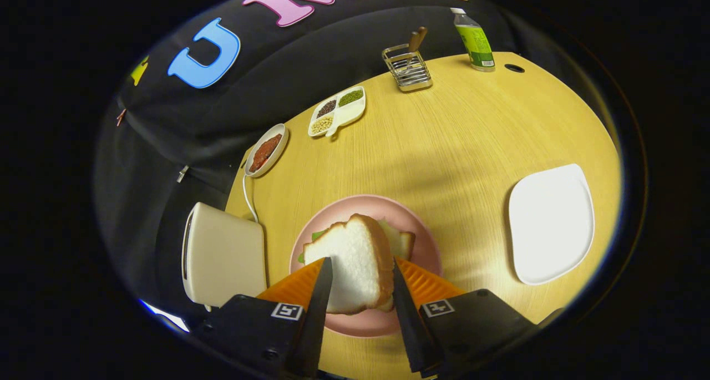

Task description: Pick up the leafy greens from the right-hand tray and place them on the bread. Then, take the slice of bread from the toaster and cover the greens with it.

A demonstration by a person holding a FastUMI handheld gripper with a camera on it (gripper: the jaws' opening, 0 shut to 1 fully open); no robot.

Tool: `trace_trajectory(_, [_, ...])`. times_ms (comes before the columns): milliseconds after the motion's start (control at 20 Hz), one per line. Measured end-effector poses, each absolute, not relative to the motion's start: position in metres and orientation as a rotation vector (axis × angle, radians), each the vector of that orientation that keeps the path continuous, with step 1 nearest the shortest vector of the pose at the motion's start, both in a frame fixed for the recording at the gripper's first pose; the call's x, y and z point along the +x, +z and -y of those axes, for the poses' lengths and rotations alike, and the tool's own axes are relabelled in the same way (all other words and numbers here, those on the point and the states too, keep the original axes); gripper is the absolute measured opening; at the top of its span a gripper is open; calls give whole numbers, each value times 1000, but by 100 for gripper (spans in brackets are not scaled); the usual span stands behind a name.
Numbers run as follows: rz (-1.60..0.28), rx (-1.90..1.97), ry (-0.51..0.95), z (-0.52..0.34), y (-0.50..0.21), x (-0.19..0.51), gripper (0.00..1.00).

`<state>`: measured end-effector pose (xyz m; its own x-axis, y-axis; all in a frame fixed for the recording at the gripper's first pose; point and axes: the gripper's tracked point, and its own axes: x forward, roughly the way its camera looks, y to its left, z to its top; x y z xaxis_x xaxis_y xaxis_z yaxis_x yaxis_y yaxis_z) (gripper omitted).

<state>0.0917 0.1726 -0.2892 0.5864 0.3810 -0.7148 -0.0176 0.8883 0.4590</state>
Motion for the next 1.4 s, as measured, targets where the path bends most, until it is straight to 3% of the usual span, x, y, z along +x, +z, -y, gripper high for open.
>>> trace_trajectory(100, [-909,407,238,-163,-288,89,87])
trace_trajectory(250, [-860,369,247,-153,-274,88,99])
trace_trajectory(600, [-676,270,245,-109,-208,88,99])
trace_trajectory(1150, [-268,90,255,-19,-48,74,98])
trace_trajectory(1400, [-99,5,188,12,9,50,98])
